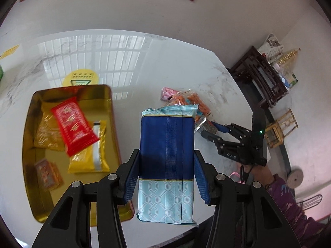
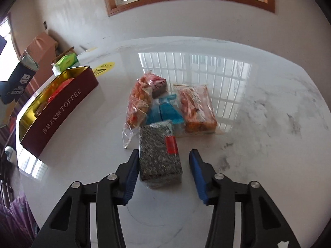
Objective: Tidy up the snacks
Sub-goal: 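Lift the blue package with the left gripper while the right gripper grasps the speckled block, then lower the blue package into the gold tin and open the left gripper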
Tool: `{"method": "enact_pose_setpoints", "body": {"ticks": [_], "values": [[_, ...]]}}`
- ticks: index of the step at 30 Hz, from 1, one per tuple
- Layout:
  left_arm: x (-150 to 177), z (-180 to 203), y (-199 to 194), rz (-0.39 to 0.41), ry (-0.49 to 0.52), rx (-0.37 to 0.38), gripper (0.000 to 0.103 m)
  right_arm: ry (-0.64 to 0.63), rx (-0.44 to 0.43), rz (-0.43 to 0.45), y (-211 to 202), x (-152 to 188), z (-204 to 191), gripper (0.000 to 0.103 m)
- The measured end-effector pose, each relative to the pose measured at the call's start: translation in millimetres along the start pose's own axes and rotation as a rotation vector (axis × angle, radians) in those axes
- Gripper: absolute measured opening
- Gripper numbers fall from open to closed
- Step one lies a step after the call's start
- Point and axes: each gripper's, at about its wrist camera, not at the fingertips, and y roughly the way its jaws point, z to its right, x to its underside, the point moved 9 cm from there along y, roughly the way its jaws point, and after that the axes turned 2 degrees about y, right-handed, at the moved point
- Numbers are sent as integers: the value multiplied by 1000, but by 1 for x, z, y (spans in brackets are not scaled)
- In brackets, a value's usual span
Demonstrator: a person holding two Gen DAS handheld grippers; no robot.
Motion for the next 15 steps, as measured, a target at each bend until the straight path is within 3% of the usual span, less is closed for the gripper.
{"method": "enact_pose_setpoints", "body": {"ticks": [1,7,15], "values": [[2,-1,-1,-1,-4,-1,51,-10,3,-3,0,1,-2,34],[10,-11,-10,7,-47,3,51,78,96,18,-15,16,17,32],[15,-36,-37,57,-92,-30,51,597,268,163,-79,61,139,32]]}}
